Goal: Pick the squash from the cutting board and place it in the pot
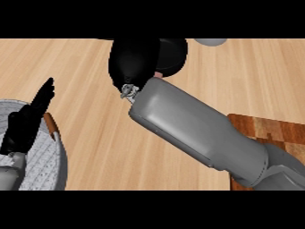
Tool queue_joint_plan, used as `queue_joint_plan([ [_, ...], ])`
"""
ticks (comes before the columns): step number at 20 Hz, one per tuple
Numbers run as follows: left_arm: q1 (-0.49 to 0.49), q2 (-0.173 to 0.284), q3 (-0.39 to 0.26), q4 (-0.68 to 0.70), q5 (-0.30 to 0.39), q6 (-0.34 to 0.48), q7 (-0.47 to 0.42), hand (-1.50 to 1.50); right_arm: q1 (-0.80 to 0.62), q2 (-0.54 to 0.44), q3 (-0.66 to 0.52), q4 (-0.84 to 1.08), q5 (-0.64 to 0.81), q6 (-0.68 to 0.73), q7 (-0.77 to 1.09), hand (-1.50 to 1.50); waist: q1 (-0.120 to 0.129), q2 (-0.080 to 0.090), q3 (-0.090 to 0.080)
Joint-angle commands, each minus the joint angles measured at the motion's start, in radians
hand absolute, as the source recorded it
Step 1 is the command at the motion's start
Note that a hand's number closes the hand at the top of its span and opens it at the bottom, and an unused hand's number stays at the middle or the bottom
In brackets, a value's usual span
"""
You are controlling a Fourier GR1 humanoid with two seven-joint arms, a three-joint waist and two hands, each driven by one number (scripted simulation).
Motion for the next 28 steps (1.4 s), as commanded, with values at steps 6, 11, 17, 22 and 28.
queue_joint_plan([
  [6, 0.017, -0.009, -0.002, 0.015, -0.010, 0.017, 0.005, 0.00, -0.186, 0.022, -0.065, 0.130, 0.065, -0.206, 0.210, 1.50, -0.028, 0.013, -0.004],
  [11, 0.044, -0.010, -0.003, 0.003, -0.008, 0.025, 0.014, 0.00, -0.240, 0.022, -0.085, 0.205, 0.077, -0.255, 0.202, 1.50, -0.042, 0.012, -0.003],
  [17, 0.075, -0.006, 0.022, 0.017, -0.009, 0.036, -0.030, 0.00, -0.233, 0.022, -0.139, 0.333, 0.078, -0.366, 0.095, 1.50, -0.071, 0.017, -0.003],
  [22, 0.089, -0.011, 0.025, 0.015, -0.004, 0.034, -0.039, 0.00, -0.242, 0.022, -0.197, 0.480, 0.079, -0.426, -0.024, 1.50, -0.080, 0.022, -0.002],
  [28, 0.079, -0.017, 0.020, -0.027, -0.011, 0.047, -0.014, 0.00, -0.260, 0.022, -0.275, 0.635, 0.051, -0.489, -0.143, 1.50, -0.063, 0.030, -0.002],
])
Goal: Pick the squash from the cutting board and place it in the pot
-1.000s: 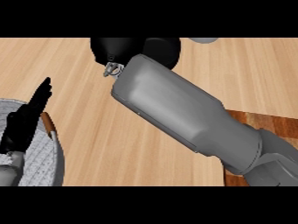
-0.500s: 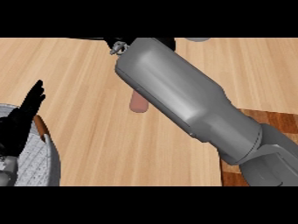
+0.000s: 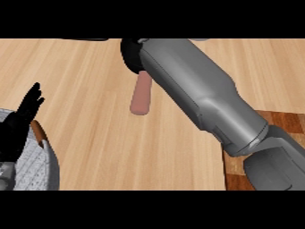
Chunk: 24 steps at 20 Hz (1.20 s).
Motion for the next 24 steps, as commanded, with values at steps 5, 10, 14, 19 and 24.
queue_joint_plan([
  [5, 0.005, -0.016, -0.006, 0.004, 0.005, -0.003, 0.020, 0.00, -0.003, -0.013, -0.054, 0.224, 0.004, -0.067, -0.081, 1.50, 0.009, 0.014, -0.012],
  [10, -0.025, -0.018, -0.009, 0.020, 0.004, -0.013, 0.025, 0.00, 0.058, -0.020, -0.159, 0.226, -0.082, -0.211, -0.157, -1.50, 0.007, 0.026, -0.010],
  [14, -0.031, -0.011, 0.001, 0.005, 0.009, -0.009, 0.045, 0.00, 0.079, -0.032, -0.236, 0.216, -0.156, -0.244, -0.267, -1.50, 0.011, 0.025, -0.009],
  [19, 0.001, -0.014, -0.002, 0.017, 0.009, -0.020, 0.003, 0.00, 0.057, -0.020, -0.265, 0.240, -0.167, -0.293, -0.327, -1.50, 0.017, 0.020, -0.011],
  [24, 0.004, -0.013, 0.007, 0.007, 0.021, -0.020, 0.012, 0.00, 0.085, -0.012, -0.316, 0.130, -0.200, -0.538, -0.458, -1.50, 0.019, 0.021, -0.009],
])
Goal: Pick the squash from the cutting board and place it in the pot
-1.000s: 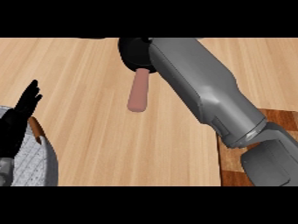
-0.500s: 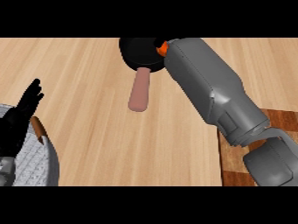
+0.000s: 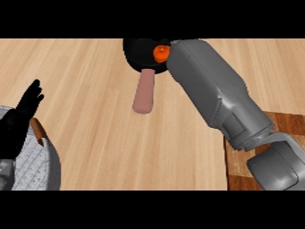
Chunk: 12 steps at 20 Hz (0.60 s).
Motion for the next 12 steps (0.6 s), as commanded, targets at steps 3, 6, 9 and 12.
queue_joint_plan([
  [3, 0.040, -0.026, -0.013, 0.024, 0.000, 0.001, -0.004, 0.00, 0.017, -0.015, -0.100, -0.112, -0.077, -0.237, -0.135, -1.50, -0.017, -0.006, -0.008],
  [6, 0.043, -0.041, -0.022, 0.041, -0.024, 0.020, -0.011, 0.00, 0.013, 0.023, -0.144, -0.127, -0.134, -0.258, -0.168, -1.50, -0.025, -0.013, -0.009],
  [9, 0.026, -0.051, -0.026, 0.042, -0.030, 0.023, -0.006, 0.00, 0.046, 0.023, -0.183, -0.166, -0.236, -0.208, -0.260, -1.50, -0.028, -0.016, -0.009],
  [12, -0.008, -0.062, -0.007, 0.109, -0.020, 0.019, -0.015, 0.00, 0.106, 0.023, -0.142, -0.223, -0.346, -0.187, -0.336, -1.50, -0.035, -0.022, -0.009],
])
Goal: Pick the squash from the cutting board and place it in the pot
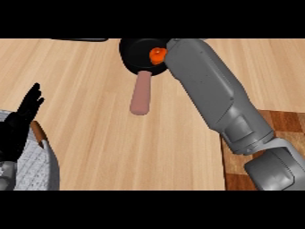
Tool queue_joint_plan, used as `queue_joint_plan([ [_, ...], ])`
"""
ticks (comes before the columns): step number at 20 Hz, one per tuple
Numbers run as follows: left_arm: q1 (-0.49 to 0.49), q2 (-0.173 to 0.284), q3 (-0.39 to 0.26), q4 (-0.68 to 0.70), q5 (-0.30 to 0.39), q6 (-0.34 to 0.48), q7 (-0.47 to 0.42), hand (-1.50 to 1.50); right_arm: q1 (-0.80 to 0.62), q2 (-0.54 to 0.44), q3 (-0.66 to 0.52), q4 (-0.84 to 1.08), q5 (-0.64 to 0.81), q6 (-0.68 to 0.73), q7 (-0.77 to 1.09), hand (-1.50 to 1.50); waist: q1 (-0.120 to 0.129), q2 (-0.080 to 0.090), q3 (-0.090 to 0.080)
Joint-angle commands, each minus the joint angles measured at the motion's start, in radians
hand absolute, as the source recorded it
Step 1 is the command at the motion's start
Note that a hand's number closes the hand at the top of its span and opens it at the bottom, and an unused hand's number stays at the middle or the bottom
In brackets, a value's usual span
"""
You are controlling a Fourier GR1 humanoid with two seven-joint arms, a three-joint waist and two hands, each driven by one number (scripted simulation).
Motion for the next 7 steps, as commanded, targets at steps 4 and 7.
queue_joint_plan([
  [4, 0.024, -0.036, 0.002, 0.074, -0.017, 0.011, -0.020, 0.00, 0.072, 0.004, 0.070, -0.118, -0.204, -0.007, -0.109, -1.50, -0.034, -0.015, -0.015],
  [7, 0.003, -0.061, -0.006, 0.063, -0.025, 0.040, 0.038, 0.00, 0.192, 0.004, 0.172, -0.228, -0.274, -0.024, -0.107, -1.50, -0.056, -0.023, -0.014],
])
